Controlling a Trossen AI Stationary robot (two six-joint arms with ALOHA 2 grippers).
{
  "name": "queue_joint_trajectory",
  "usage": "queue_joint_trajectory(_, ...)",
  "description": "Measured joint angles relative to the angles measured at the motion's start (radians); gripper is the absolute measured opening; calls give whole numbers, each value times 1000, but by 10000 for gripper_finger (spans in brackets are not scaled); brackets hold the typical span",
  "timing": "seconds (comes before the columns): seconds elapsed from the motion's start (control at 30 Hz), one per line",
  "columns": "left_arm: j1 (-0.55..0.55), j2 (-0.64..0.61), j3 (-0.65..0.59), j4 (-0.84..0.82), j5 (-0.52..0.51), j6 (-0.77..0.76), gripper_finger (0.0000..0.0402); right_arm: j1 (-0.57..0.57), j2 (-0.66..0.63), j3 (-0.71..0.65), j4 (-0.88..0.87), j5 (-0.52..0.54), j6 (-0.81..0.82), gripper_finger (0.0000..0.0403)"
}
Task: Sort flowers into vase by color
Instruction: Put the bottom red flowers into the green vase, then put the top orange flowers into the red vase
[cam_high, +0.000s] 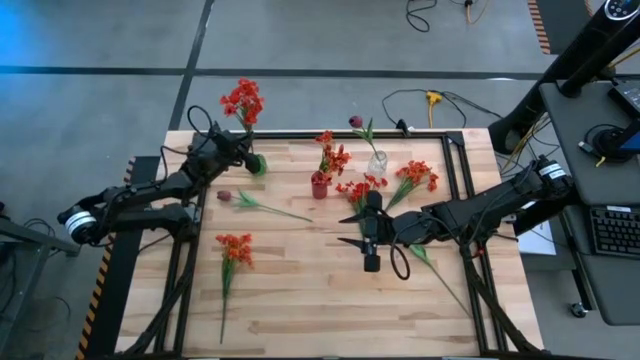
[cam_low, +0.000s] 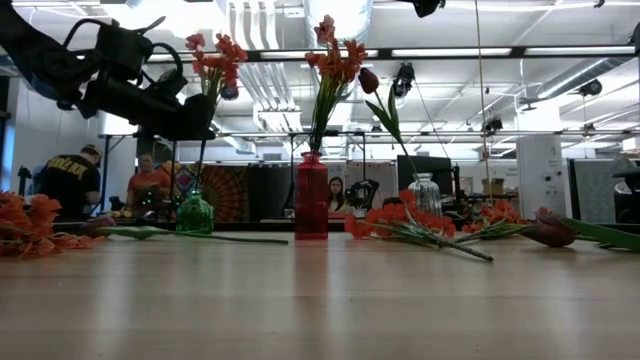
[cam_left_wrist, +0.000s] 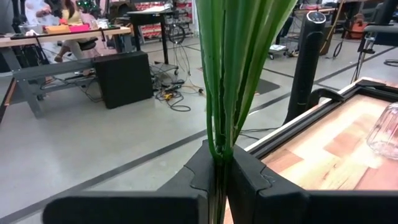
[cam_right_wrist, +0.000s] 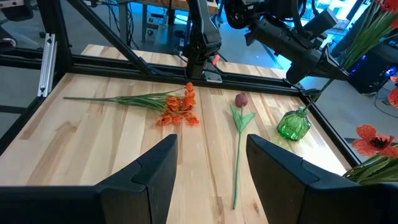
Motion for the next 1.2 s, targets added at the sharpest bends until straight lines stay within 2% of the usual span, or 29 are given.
queue_joint_trajectory(0.47, 0, -4, 0, -25, -17, -27, 20, 0, 0, 0, 0, 0, 0, 185)
queue_joint_trajectory(0.83, 0, -5, 0, -45, -16, -38, 87, 0, -1, 0, 0, 0, 1, 185)
queue_joint_trajectory(1.2, 0, -65, 0, -198, -16, -39, 142, 0, -1, 0, -3, 0, 16, 185)
